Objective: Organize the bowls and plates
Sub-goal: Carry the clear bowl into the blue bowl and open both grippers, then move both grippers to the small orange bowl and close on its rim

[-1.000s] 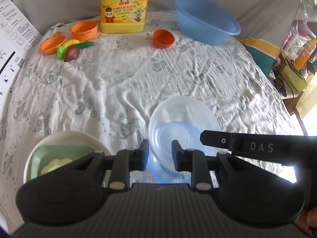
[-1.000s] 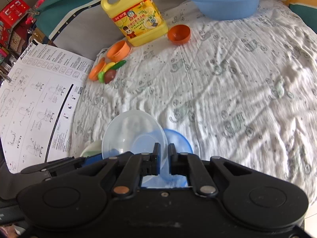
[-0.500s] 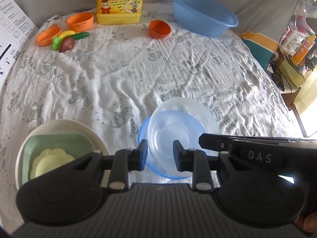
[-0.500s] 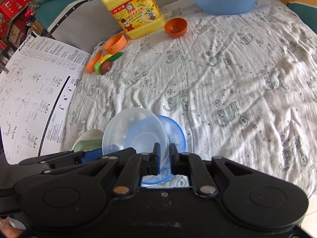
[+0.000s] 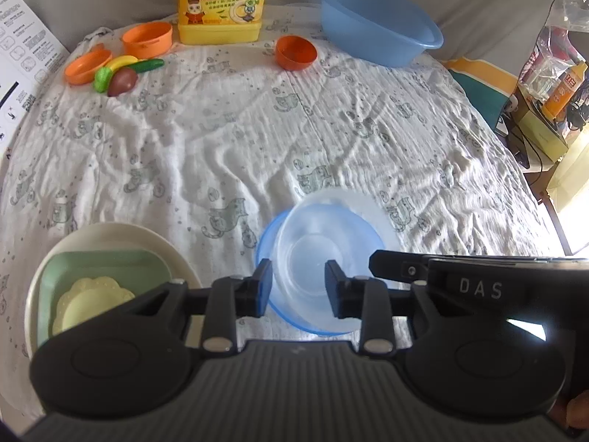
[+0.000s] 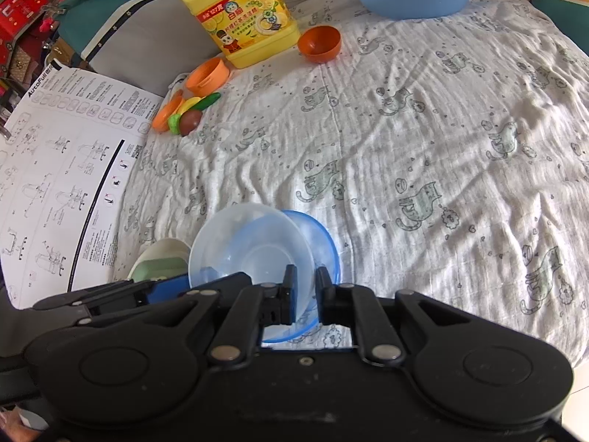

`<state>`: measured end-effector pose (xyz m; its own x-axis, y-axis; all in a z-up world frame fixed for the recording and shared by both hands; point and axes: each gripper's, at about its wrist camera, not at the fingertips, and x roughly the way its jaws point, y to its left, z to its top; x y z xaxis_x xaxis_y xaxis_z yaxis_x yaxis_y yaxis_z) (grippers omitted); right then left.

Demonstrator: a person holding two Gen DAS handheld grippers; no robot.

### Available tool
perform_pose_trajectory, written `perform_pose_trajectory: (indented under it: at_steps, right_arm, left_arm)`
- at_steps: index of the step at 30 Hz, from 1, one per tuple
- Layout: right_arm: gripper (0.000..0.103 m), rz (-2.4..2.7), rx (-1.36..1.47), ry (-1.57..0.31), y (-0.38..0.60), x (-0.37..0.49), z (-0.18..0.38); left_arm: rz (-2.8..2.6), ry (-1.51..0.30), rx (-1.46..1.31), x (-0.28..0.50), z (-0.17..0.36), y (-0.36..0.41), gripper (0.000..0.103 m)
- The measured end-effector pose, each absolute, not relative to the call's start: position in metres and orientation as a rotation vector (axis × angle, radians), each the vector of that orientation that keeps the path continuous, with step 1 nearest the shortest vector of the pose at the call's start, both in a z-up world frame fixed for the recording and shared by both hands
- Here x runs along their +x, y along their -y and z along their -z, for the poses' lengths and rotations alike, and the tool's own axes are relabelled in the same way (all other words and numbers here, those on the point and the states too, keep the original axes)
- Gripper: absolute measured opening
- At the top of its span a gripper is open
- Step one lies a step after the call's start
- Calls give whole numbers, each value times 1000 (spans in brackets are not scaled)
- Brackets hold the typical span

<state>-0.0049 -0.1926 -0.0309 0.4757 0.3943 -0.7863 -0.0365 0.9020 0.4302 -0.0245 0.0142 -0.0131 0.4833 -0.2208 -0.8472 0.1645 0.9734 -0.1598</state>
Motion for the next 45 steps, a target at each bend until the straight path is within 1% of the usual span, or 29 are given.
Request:
perform_pose_trajectory:
  at_steps: [1, 3, 4, 5, 6, 7, 8, 9, 10, 11, 13, 16, 24, 33, 45]
  right_arm:
    - [14, -267, 384, -1046, 194, -5, 31]
    - [17, -258, 397, -1039, 197, -5, 30]
    - [21, -252, 405, -1034, 199, -5, 28]
    - [25, -246, 411, -1025, 202, -5, 27]
    - [27, -240, 419, -1015, 205, -5, 26]
    - [35, -233, 426, -1004, 207, -6, 24]
    - [54, -221, 435, -992, 210, -6, 23]
    - [66, -202, 442, -977, 215, -7, 22]
    - [88, -181, 442, -958, 218, -8, 21]
    - [97, -166, 441, -935, 221, -9, 19]
    - [98, -151, 441, -918, 225, -9, 18]
    - [103, -134, 441, -907, 228, -11, 17]
    - [103, -103, 401, -876, 233, -14, 15]
    - [103, -80, 417, -861, 245, -5, 16]
    - [103, -68, 432, -876, 248, 28, 17]
  left_arm:
    - [229, -1031, -57, -25, 12, -15, 38]
    - [215, -1008, -55, -26, 8, -17, 50]
    - [205, -996, -56, -26, 6, -18, 53]
    - [194, -984, -59, -26, 3, -20, 62]
    - [185, -971, -69, -27, 1, -23, 74]
    - [176, -959, -84, -27, -1, -27, 82]
    - [163, -946, -101, -28, -3, -32, 96]
    - [149, -932, -118, -29, -5, -37, 103]
    - [139, -919, -135, -29, -6, -42, 103]
    - [132, -917, -149, -29, -7, -46, 103]
    - [115, -921, -169, -28, -6, -53, 103]
    - [104, -932, -186, -27, -2, -59, 103]
    - [95, -927, -147, -21, -3, -60, 103]
    - [79, -929, -124, 1, -7, -62, 103]
    - [81, -917, -57, 40, -6, -51, 103]
